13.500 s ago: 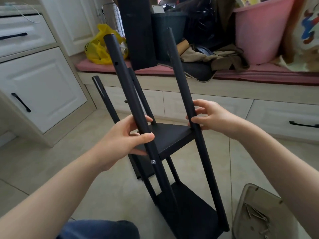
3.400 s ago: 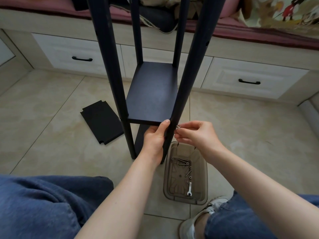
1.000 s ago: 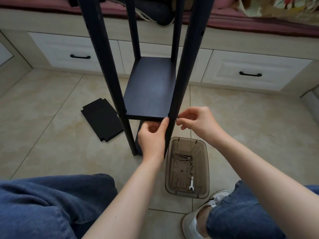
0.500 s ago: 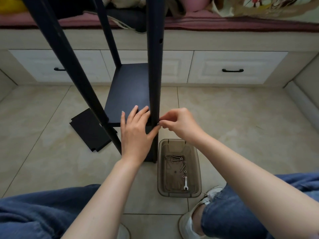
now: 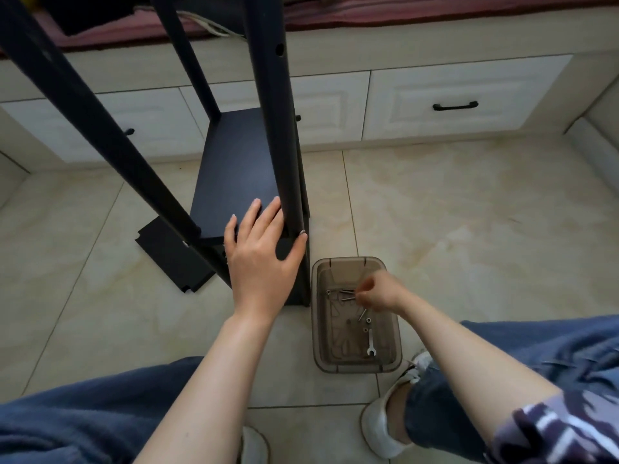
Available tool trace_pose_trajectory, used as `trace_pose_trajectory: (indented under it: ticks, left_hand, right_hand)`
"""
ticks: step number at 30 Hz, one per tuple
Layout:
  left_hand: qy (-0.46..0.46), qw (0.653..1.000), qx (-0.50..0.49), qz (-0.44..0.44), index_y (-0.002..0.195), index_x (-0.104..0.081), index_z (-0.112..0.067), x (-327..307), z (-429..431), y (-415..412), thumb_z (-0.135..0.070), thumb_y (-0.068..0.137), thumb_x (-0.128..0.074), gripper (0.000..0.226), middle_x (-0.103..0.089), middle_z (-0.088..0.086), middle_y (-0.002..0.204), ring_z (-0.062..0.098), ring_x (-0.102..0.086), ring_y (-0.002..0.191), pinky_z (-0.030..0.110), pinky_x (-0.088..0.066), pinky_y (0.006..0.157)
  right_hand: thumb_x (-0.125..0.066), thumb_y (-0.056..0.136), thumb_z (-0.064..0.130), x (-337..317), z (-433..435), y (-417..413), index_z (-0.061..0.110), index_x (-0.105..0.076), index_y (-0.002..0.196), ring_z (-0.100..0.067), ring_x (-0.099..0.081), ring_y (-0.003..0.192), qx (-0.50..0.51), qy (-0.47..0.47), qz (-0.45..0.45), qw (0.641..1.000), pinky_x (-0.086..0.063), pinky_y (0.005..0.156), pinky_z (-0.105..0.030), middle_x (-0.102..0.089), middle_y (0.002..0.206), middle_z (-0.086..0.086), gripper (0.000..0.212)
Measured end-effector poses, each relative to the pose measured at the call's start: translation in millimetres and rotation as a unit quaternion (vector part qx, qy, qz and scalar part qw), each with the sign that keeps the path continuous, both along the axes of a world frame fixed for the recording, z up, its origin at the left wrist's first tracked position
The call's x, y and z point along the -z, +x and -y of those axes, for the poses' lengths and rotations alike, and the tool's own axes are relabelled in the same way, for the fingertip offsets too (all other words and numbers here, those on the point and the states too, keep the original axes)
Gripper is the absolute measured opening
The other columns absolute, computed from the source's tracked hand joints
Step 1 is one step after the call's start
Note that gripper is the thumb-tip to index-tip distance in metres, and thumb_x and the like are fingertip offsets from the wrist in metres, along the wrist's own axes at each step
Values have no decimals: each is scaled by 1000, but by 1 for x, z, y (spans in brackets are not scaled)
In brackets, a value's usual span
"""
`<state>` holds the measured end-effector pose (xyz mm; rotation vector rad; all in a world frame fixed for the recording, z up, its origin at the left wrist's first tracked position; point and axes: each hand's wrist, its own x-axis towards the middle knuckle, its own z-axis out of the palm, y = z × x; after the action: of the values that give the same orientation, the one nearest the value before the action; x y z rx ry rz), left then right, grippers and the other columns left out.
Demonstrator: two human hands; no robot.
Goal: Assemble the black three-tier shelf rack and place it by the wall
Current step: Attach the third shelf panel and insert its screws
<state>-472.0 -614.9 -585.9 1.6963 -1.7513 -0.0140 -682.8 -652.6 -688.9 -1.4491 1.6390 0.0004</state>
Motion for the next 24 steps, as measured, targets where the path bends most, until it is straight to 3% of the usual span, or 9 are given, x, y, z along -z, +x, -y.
trace_pose_trajectory:
  ticks: [2,6,13,20,24]
  left_hand:
    - [-9,1000,-3,-3,131,-68,-12,1,0,-1,-46,96,-51,51,-61,1,143,20,-40,146,38,-12,123]
    - [-30,999,-14,-29,127,-70,-12,7,2,-6,-42,95,-54,47,-63,1,140,19,-42,144,41,-14,124]
    - [-61,997,-32,-38,121,-73,-10,14,5,-10,-35,93,-61,39,-66,2,133,22,-47,140,41,-15,123]
    - [-76,996,-43,-21,118,-73,-7,16,6,-10,-31,92,-64,36,-69,5,129,25,-51,136,46,-21,121]
    - [-84,996,-43,-7,116,-74,-7,20,8,-8,-30,92,-65,34,-70,6,126,27,-53,134,45,-23,120]
  right_hand:
    - [-64,92,9,29,-10,1,1,-72,104,-27,-68,98,38,21,-6,999,-55,92,-40,-73,105,-17,16]
    - [-60,96,14,75,-24,22,6,-66,117,-28,-63,111,59,32,2,998,-50,94,-33,-67,119,-13,24]
    - [-56,97,17,112,-6,53,9,-62,120,-32,-62,113,72,-25,26,997,-49,95,-36,-67,120,-14,25]
    - [-57,98,19,136,6,63,11,-60,125,-32,-61,113,36,-69,39,996,-40,84,-26,-65,122,-15,29]
    - [-54,99,15,143,8,63,10,-59,127,-34,-60,113,21,-101,24,994,-47,90,-34,-63,123,-16,30]
